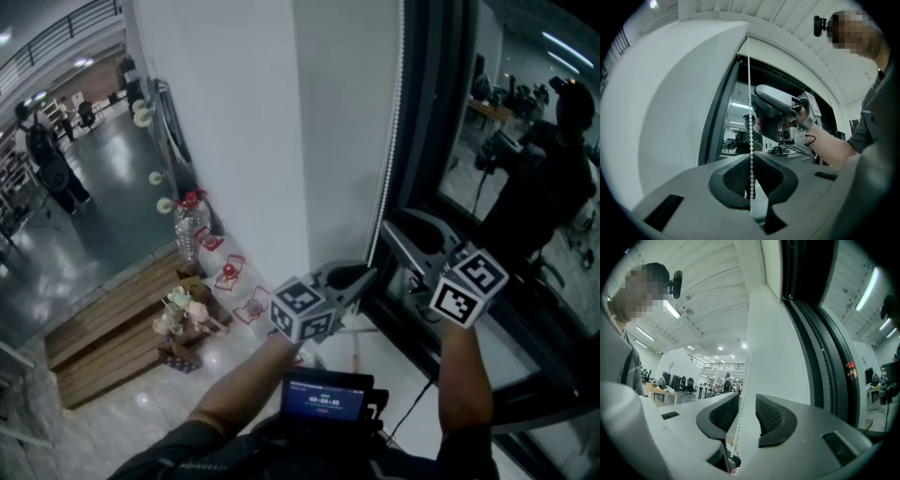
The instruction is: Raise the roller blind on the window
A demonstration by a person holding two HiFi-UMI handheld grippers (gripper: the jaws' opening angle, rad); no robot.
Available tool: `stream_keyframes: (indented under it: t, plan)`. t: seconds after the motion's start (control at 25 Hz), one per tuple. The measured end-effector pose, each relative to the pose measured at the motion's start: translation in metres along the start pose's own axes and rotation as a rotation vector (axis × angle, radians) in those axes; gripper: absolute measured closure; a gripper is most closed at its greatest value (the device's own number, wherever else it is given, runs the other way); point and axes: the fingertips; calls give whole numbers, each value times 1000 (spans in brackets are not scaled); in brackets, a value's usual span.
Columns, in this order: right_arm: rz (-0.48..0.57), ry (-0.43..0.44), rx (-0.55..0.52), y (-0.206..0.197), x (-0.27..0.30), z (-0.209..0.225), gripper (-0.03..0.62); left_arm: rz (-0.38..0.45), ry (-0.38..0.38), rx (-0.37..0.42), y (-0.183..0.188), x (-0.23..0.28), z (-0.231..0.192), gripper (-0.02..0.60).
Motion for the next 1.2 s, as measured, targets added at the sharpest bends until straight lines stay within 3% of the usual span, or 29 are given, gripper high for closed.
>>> stream_keyframes:
  t: [0.44, 0.72, 0.96, 1.12, 1.2]
  plan:
    - [-3, 34, 18, 1, 31, -6, 465, 25, 34, 4, 3, -5, -11, 566]
    - [-19, 6, 20, -5, 35, -1, 577, 31, 50, 10, 4, -9, -13, 563]
    - [-20, -17, 24, -4, 34, 3, 588, 1, 68, 14, 4, -5, -9, 505]
    - [-32, -26, 25, -4, 33, -1, 589, -3, 81, 4, 1, -7, -12, 510]
    - [-26, -13, 28, -5, 32, -1, 589, -1, 82, -2, 0, -6, -12, 574]
Point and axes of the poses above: the fingertips, and each gripper's own axes: x forward along the fingers, z to its right, y out of its top, and after that the axes turned 5 degrees about -x, right-handed
